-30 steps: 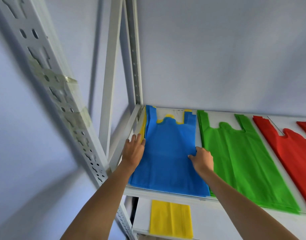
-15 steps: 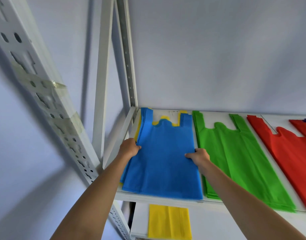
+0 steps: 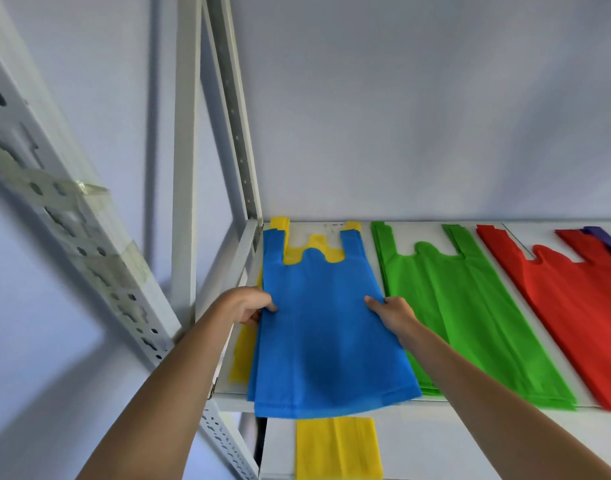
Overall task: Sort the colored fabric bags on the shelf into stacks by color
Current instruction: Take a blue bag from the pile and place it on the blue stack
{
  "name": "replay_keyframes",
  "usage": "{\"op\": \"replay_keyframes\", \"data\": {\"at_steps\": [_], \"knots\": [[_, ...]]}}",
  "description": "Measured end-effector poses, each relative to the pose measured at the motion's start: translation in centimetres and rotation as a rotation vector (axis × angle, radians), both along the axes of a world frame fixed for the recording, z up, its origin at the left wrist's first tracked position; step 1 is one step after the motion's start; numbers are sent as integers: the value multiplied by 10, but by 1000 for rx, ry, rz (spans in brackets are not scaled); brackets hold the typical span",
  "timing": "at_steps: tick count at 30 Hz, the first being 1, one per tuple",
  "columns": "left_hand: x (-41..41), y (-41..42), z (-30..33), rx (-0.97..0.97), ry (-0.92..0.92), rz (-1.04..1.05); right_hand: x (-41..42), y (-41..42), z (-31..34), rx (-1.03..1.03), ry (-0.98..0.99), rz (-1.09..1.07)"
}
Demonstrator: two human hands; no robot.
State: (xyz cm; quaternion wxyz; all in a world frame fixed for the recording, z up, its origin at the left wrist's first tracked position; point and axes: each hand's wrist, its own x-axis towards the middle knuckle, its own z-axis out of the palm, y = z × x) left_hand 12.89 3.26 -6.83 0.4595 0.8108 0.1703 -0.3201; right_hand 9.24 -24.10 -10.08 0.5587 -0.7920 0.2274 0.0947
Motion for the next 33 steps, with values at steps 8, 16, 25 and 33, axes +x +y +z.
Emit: {"op": "replay_keyframes", "data": {"at_steps": [8, 16, 25, 33], "knots": [[3, -5, -15, -44, -289, 216, -16, -2, -1, 193, 99, 102], [-8, -28, 11, -56, -426, 191, -31, -4, 19, 258, 71, 141], [-20, -108, 115, -457, -613, 275, -48, -102, 108, 533, -181, 144], [-59, -284, 163, -569, -705, 159, -114, -286, 165, 529, -383, 201]]}}
